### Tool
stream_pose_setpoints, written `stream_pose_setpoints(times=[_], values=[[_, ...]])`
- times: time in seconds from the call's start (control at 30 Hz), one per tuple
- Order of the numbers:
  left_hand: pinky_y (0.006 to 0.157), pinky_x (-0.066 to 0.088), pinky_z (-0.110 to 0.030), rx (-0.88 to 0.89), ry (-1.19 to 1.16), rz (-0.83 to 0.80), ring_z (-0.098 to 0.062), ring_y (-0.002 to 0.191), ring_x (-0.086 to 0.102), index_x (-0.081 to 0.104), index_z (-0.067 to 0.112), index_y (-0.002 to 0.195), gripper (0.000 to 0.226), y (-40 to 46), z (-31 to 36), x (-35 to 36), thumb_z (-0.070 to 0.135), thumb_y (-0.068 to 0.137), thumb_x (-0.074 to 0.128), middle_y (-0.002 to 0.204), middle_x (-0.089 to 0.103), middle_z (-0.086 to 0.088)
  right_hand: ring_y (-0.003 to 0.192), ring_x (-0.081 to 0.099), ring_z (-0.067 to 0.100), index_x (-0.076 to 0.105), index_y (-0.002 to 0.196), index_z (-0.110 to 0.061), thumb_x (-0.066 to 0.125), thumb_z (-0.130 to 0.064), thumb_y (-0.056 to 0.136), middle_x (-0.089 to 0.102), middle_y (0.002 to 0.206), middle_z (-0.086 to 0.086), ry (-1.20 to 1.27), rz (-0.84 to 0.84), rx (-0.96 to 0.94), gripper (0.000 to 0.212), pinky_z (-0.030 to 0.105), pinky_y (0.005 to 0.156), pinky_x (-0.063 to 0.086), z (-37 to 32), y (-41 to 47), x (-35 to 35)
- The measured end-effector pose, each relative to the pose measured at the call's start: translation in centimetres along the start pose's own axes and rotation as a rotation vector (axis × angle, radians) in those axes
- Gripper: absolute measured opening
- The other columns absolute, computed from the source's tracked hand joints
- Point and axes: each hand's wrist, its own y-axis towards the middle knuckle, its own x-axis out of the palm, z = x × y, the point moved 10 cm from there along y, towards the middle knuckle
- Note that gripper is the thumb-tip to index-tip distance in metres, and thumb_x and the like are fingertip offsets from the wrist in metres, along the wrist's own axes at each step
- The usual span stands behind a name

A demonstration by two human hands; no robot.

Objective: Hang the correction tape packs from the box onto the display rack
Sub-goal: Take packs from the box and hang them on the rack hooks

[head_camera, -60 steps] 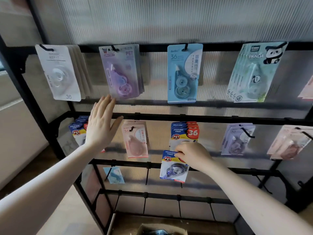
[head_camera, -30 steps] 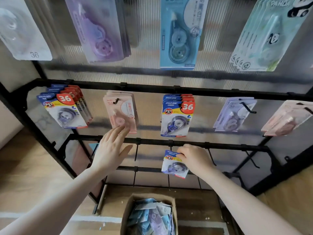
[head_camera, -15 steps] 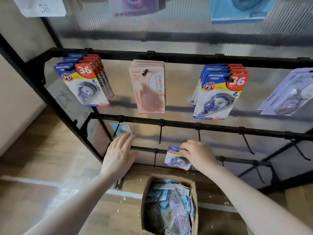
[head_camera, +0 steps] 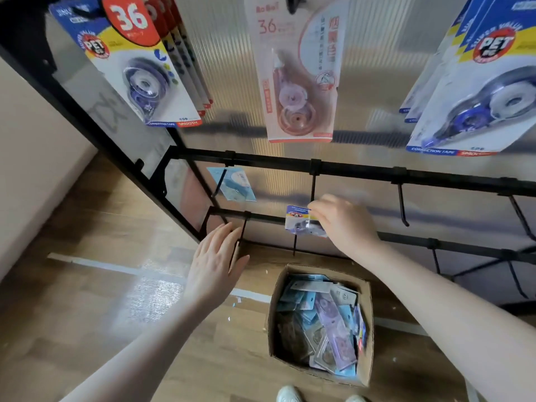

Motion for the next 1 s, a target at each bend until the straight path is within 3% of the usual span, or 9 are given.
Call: stream_pose_setpoints(times=[0.17,0.3,0.5,0.63,0.83,1.0], values=[[0.1,0.04,-0.041,-0.035,0.032,-0.036,-0.024,0.127,0.044,0.051,0.015,0.131,0.056,-0.9,-1.3,2.1,0.048,0.087,0.039,0.136,0.05,-0.005,0.089,0.062,0.029,0.063,0.108,-0.002,0.069,-0.018,0.083,0.064,0.1,0.014,0.002,-0.018,0.044,0.03,0.026,0.062,0.04,1.2,0.6,1.3],[0.102,0.041,-0.043,-0.051,-0.017,-0.062,-0.025,0.128,0.043,0.049,0.014,0.132,0.057,-1.5,-1.8,3.7,0.047,0.087,0.038,0.138,0.047,-0.006,0.104,0.057,0.026,0.054,0.123,-0.004,0.067,-0.02,0.085,0.059,0.116,0.014,-0.003,-0.085,0.028,0.043,0.03,0.076,0.045,0.9,0.7,2.6],[0.099,0.043,-0.043,-0.036,-0.037,-0.082,-0.025,0.125,0.045,0.05,0.014,0.131,0.059,-2.5,-1.7,5.5,0.053,0.089,0.034,0.136,0.049,-0.007,0.113,0.049,0.022,0.048,0.127,-0.005,0.064,-0.02,0.086,0.052,0.123,0.013,-0.029,-0.154,-0.033,0.047,0.03,0.085,0.045,0.7,0.7,3.0],[0.098,0.043,-0.04,-0.022,-0.024,-0.091,-0.023,0.124,0.046,0.05,0.015,0.131,0.063,-3.0,-1.8,6.1,0.057,0.094,0.021,0.135,0.05,-0.006,0.112,0.049,0.021,0.048,0.128,-0.007,0.061,-0.019,0.089,0.053,0.122,0.011,-0.036,-0.169,-0.086,0.043,0.028,0.082,0.043,0.8,1.0,2.9],[0.1,0.037,-0.034,-0.041,-0.032,-0.103,-0.02,0.124,0.042,0.049,0.016,0.13,0.063,-3.9,-2.9,6.9,0.058,0.094,0.019,0.133,0.05,-0.006,0.114,0.051,0.022,0.047,0.133,-0.011,0.062,-0.021,0.088,0.055,0.124,0.01,-0.047,-0.145,0.015,0.048,0.026,0.08,0.04,3.2,3.2,3.3],[0.097,0.043,-0.04,-0.054,-0.044,-0.12,-0.022,0.123,0.044,0.047,0.017,0.13,0.061,-3.9,-3.4,7.5,0.057,0.094,0.02,0.133,0.051,-0.007,0.112,0.051,0.024,0.045,0.135,-0.011,0.061,-0.02,0.089,0.054,0.125,0.012,-0.127,-0.072,0.069,0.049,0.033,0.081,0.045,4.6,4.9,3.3]])
